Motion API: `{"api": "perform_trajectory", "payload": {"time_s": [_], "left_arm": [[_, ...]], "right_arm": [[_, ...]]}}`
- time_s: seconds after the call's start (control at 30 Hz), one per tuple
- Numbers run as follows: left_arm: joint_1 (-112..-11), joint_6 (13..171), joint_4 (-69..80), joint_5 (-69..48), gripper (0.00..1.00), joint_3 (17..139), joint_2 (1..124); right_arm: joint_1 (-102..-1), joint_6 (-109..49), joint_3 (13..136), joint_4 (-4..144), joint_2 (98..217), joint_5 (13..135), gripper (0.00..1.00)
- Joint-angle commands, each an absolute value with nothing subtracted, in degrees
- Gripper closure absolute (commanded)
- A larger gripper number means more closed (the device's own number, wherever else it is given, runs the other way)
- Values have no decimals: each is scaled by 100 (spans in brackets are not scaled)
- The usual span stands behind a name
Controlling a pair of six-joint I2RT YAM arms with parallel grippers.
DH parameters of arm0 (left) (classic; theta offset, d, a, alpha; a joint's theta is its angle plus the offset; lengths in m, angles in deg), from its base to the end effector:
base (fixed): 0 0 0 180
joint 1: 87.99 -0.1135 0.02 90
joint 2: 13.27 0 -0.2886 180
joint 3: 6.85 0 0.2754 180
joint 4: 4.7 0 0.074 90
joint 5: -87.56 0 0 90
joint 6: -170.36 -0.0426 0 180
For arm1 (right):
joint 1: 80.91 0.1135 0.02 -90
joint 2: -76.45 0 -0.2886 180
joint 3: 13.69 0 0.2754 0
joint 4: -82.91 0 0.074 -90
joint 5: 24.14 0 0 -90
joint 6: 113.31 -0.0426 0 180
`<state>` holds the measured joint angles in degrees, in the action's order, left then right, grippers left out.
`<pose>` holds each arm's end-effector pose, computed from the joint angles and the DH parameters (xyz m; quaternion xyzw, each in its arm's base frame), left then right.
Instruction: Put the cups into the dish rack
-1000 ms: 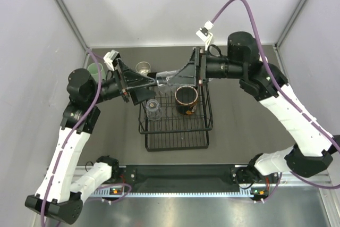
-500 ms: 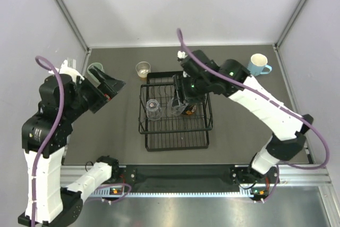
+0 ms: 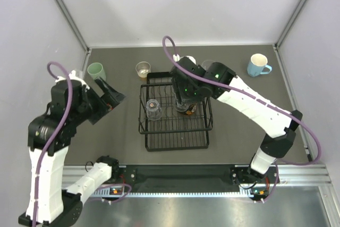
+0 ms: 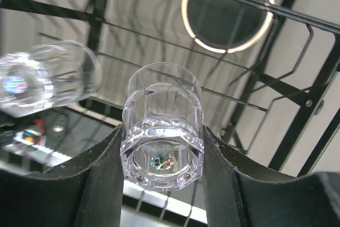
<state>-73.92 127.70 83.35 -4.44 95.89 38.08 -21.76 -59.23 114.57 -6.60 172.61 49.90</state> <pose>0.1016 -0.0270 0.4845 -0.2483 0.8583 -0.2426 0.3779 0.1876 0.2912 0.4499 -0.1532 0.9389 0.1150 0.2859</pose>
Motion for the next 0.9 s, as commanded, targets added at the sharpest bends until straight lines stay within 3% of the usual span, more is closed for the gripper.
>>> {"api": "perform_trajectory", "payload": {"time_s": [0.0,0.3,0.67,0.87], "left_arm": [[-7392,12905,8092,-349,2,9513,3490],[-7401,12844,8048,-587,9,9442,3709],[-7401,12862,7960,-850,11,9223,3788],[-7401,12888,7969,-859,12,9152,3762]], "right_arm": [[-2106,-5776,11245,-1527,17032,4618,100],[-2150,-5697,10603,-1536,16689,4284,99],[-2203,-5557,10568,-1528,16838,4222,76],[-2255,-5495,10480,-1528,16812,4204,57]]}}
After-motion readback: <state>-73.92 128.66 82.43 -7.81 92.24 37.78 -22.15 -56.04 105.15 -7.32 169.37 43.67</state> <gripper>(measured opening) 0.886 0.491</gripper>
